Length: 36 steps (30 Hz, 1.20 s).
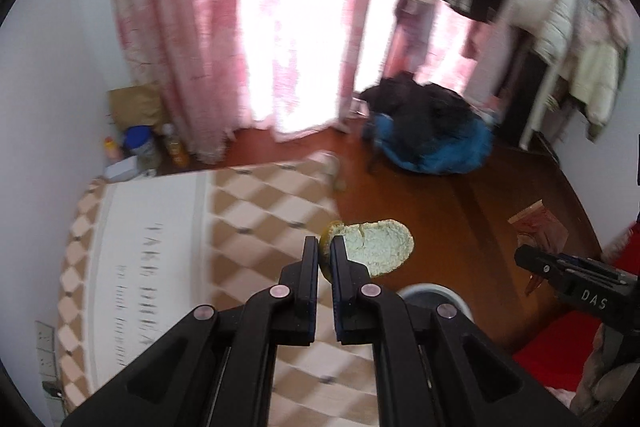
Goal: Collect trash
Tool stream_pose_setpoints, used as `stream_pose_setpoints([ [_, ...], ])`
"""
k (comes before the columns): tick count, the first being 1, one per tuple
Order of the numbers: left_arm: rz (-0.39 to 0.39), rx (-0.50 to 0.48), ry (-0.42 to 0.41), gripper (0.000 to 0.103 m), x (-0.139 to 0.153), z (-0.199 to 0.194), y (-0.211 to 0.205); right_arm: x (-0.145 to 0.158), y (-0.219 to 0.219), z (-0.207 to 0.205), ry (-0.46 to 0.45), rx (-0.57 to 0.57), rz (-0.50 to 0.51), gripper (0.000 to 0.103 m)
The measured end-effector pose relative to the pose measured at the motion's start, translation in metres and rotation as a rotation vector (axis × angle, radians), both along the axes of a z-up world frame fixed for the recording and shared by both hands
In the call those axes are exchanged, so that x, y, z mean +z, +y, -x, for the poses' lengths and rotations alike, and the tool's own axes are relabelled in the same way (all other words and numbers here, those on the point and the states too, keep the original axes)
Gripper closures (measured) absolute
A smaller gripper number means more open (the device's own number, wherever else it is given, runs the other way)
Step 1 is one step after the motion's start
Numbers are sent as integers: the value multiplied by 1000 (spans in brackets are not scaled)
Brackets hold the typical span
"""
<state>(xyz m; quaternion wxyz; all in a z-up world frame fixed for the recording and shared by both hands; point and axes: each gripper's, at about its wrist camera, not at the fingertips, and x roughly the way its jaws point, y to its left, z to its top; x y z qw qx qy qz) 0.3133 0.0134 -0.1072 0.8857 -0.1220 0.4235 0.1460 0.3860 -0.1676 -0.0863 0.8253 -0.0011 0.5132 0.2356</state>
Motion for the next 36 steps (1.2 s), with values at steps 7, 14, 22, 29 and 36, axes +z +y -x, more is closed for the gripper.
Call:
stream_pose_setpoints([
  [7, 76, -100, 104, 100, -64, -40, -85, -51, -102, -2, 76, -128, 42, 65],
  [14, 161, -134, 286, 99, -147, -75, -120, -144, -158, -11, 236, -192, 60, 65],
  [22, 244, -135, 423, 96, -206, -108, -122, -233, -175, -35, 393, -215, 30, 65],
  [29, 253, -127, 479, 60, -222, -105, -128, -286, -172, -54, 479, -202, 40, 46],
  [36, 208, -99, 464, 11, -212, -89, -127, -285, -177, -51, 465, -202, 59, 11],
])
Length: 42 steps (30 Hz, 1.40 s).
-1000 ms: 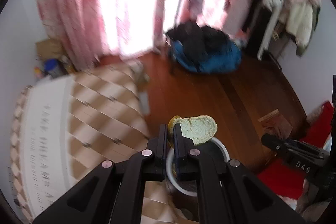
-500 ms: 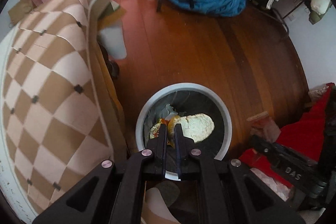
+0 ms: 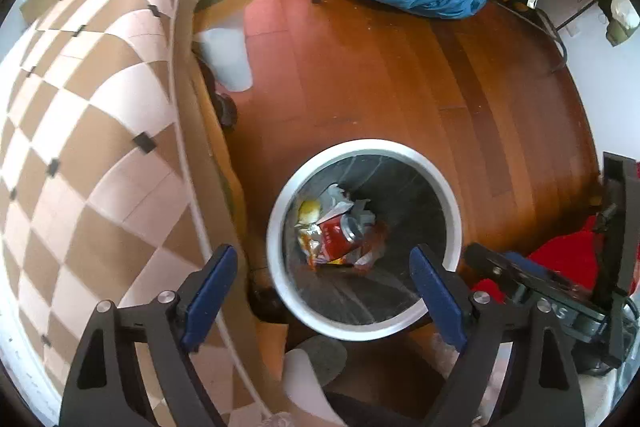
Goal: Collect trash
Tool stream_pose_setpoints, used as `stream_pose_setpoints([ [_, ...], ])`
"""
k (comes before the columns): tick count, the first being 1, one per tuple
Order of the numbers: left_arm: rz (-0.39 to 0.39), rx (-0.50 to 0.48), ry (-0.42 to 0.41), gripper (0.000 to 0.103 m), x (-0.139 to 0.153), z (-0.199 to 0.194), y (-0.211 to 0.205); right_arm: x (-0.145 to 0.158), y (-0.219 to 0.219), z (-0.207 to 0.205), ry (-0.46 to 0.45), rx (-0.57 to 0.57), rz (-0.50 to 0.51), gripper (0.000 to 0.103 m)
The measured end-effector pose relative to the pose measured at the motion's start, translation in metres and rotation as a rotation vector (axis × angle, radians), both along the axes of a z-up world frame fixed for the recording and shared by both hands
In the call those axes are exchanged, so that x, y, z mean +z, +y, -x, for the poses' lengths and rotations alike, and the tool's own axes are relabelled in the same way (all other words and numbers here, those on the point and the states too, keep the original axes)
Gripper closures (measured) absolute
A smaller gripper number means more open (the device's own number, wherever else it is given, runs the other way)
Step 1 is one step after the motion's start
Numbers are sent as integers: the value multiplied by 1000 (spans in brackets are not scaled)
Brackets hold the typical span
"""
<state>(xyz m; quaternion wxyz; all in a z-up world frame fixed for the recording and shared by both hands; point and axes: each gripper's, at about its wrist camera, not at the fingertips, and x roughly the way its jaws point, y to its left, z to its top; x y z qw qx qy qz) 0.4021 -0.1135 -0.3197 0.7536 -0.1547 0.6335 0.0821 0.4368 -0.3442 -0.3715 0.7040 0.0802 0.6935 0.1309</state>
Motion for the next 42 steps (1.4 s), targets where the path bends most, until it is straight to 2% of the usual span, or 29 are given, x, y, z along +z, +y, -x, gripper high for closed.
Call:
stream_pose_setpoints([
  [1, -10, -3, 0, 4, 3, 2, -1, 3, 1, 1, -6, 6, 23, 6],
  [2, -18, -8, -3, 2, 4, 5, -2, 8, 1, 4, -15, 10, 64, 0],
  [5, -52, -20, -20, 2, 18, 16, -6, 24, -3, 18, -39, 28, 158, 0],
  [10, -78, -41, -57, 2, 50, 36, -16, 58, -9, 44, -64, 33, 189, 0],
  [16, -91, -62, -134, 2, 110, 64, -21, 126, -14, 74, -132, 32, 125, 0],
  [22, -79, -84, -242, 2, 181, 100, -22, 207, -20, 111, -209, 38, 20, 0],
  [31, -46, -131, -389, 2, 270, 151, -21, 309, -23, 167, -324, 78, -102, 0],
  [36, -9, -146, -445, 2, 304, 177, -18, 368, -20, 201, -382, 132, -171, 0],
  [42, 42, -163, -467, 2, 326, 205, -11, 405, -10, 234, -406, 172, -220, 0],
])
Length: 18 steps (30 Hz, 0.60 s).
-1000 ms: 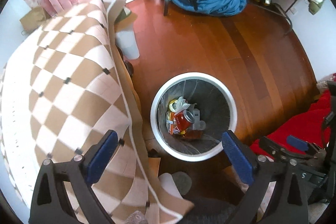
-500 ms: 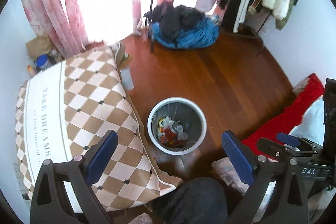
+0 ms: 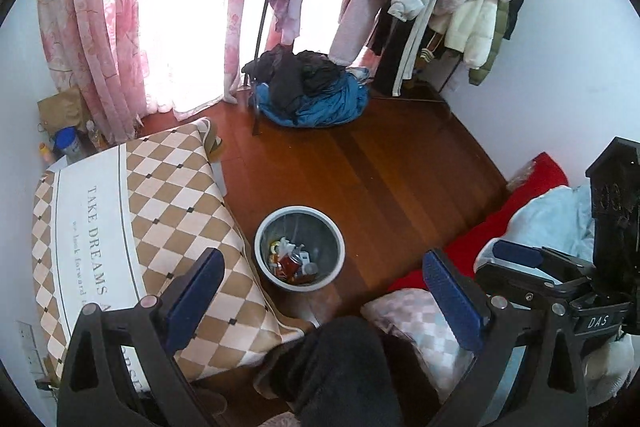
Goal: Collect trash
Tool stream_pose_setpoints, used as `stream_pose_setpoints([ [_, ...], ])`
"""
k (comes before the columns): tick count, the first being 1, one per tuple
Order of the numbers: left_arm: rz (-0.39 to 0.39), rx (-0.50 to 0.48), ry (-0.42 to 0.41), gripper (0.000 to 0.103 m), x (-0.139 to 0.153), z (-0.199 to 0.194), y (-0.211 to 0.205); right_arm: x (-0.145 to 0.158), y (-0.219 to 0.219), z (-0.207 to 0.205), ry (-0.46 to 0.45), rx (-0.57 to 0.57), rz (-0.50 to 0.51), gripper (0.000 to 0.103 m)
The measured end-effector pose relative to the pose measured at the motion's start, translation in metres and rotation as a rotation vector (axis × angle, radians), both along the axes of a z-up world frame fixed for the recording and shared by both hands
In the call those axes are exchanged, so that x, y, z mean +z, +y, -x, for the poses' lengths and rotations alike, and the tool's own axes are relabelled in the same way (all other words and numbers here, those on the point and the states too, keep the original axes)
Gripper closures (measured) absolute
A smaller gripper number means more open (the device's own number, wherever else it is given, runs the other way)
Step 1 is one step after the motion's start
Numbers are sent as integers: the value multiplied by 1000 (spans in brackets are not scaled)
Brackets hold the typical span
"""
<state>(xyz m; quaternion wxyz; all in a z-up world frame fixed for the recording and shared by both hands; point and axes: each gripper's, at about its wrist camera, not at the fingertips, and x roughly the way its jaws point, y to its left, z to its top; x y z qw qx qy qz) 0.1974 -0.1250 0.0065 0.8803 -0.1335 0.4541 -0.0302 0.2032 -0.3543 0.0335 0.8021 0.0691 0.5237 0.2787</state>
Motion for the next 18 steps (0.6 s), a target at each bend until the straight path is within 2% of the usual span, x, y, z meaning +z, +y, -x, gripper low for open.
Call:
stream_pose_setpoints([
  [8, 60, -6, -3, 2, 11, 22, 7, 20, 7, 25, -1, 27, -21, 0],
  [18, 68, -25, -12, 2, 16, 28, 7, 26, 4, 29, -5, 17, -15, 0],
])
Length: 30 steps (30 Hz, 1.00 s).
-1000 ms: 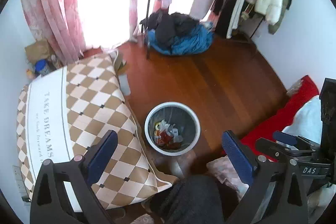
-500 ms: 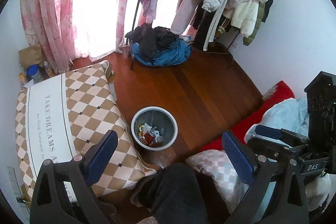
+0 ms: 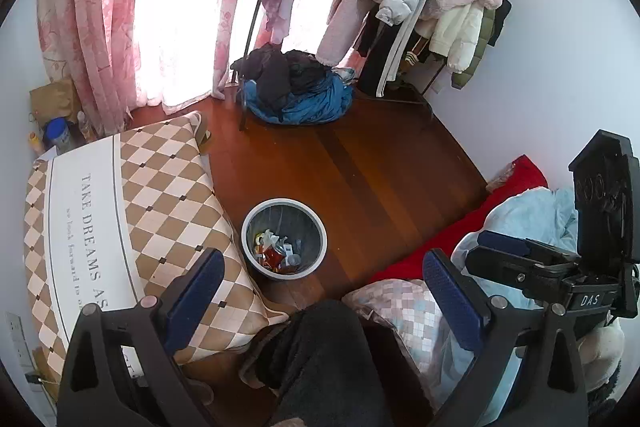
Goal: Collect trash
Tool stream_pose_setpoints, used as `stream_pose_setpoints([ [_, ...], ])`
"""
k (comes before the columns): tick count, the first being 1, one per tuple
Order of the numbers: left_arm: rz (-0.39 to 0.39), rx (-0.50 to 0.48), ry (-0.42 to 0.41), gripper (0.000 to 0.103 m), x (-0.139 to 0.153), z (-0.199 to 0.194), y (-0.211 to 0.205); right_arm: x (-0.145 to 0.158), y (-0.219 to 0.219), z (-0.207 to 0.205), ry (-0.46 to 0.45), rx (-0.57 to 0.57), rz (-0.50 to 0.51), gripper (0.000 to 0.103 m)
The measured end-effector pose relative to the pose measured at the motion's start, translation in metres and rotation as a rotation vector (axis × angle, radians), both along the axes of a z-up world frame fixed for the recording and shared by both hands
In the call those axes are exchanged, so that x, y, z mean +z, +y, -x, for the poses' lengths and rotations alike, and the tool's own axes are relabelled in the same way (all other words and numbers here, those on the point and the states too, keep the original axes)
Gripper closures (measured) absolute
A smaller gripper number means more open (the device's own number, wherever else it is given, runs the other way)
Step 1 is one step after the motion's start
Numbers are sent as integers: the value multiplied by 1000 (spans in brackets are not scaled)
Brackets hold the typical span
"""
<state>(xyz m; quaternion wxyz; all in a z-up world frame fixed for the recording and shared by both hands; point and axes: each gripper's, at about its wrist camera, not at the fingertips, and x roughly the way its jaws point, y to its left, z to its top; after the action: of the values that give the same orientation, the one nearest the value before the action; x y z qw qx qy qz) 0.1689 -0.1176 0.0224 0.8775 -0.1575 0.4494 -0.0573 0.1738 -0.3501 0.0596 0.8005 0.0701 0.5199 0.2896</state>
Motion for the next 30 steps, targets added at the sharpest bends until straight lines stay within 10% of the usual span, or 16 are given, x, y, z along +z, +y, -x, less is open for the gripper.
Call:
stream_pose_setpoints([
  [30, -11, 30, -24, 0, 7, 11, 1, 14, 9, 18, -53, -4, 105, 0],
])
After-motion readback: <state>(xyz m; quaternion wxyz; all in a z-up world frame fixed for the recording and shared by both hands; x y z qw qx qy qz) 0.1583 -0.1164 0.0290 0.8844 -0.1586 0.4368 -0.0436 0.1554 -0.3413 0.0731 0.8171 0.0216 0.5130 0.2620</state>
